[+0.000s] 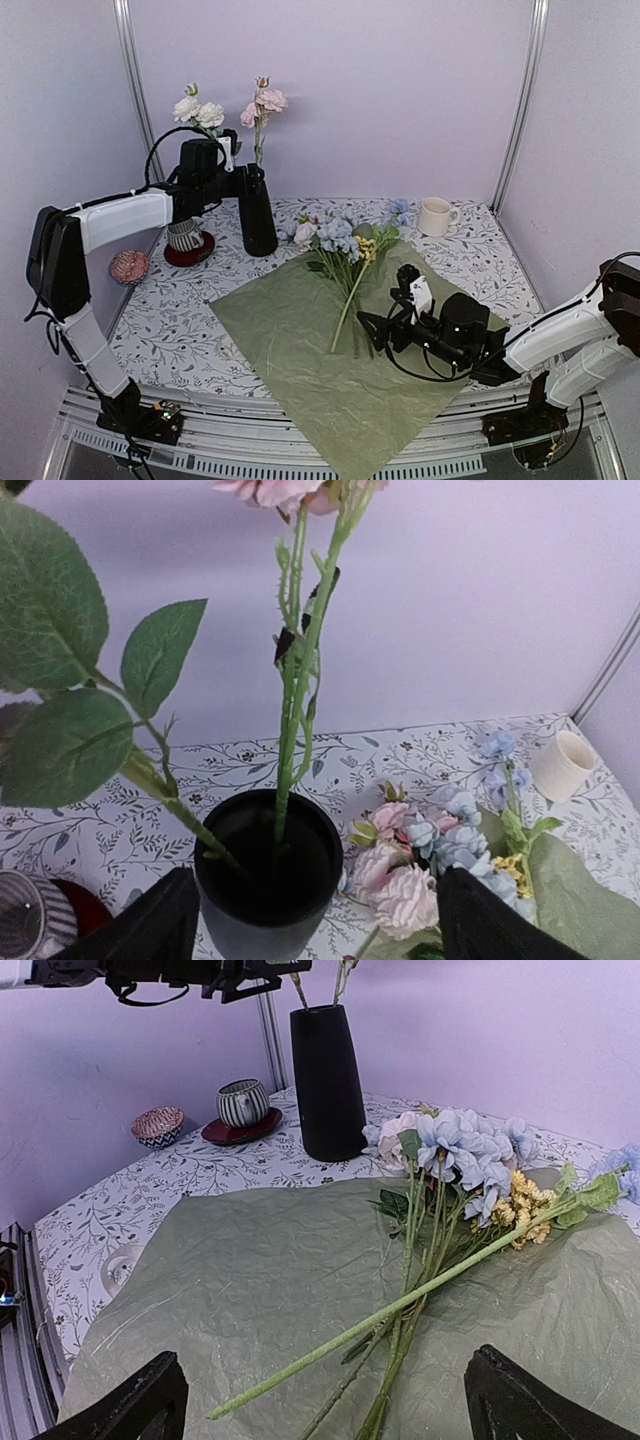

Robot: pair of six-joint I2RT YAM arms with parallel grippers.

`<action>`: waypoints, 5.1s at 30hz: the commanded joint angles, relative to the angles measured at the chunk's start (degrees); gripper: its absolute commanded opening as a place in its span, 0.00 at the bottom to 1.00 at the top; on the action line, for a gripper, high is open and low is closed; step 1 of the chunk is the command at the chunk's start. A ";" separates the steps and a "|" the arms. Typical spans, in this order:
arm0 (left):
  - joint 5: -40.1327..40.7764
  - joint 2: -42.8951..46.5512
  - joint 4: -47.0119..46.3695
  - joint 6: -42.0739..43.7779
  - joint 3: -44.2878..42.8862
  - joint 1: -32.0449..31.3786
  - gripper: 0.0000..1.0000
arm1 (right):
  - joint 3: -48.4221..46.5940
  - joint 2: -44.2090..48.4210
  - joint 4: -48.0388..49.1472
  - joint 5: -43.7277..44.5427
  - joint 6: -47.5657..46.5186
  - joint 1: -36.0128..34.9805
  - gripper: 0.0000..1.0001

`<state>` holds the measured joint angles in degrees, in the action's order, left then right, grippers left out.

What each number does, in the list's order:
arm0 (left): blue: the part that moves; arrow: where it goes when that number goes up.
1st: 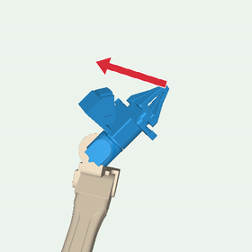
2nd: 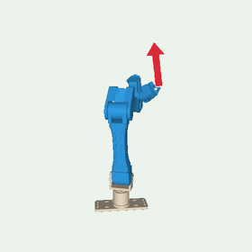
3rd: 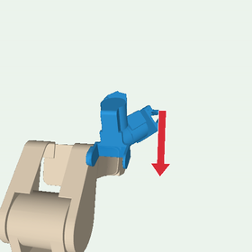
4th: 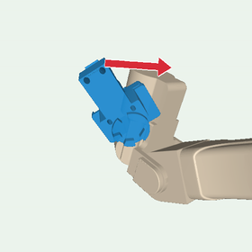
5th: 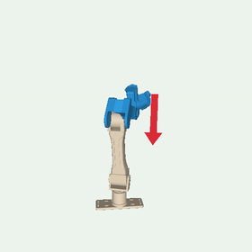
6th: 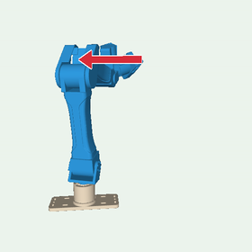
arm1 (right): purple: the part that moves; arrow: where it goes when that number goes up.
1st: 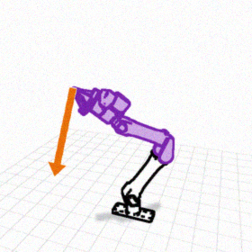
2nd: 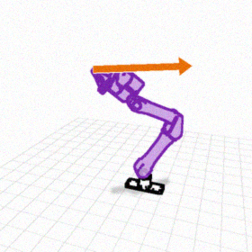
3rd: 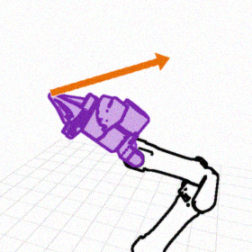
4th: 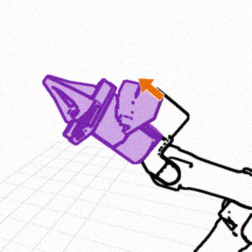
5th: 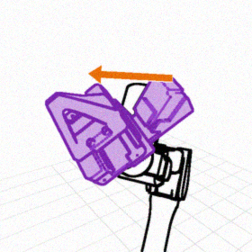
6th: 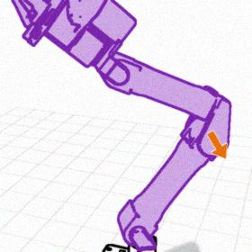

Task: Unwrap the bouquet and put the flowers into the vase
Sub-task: Place the fake flower on the flattened wrapping paper, then pick up the fake flower from the flattened wrapping paper.

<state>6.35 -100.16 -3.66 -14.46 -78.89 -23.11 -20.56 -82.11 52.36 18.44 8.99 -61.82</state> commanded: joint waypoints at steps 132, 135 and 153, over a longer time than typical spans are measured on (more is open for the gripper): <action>-9.41 37.61 -33.07 -7.17 59.03 -2.64 0.98 | -2.81 5.88 -15.07 2.64 8.80 3.16 1.00; -7.81 37.29 -31.59 -6.88 58.31 -2.64 0.98 | -5.29 7.79 -22.56 0.68 13.75 3.11 0.94; -13.17 37.26 -33.99 -4.53 59.31 -2.72 0.98 | -18.48 2.42 -47.18 -1.06 34.25 3.19 0.70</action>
<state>-3.62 -62.59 -36.21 -20.67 -19.77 -25.56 -34.41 -76.73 14.33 16.78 37.65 -58.94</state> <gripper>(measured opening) 0.982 0.713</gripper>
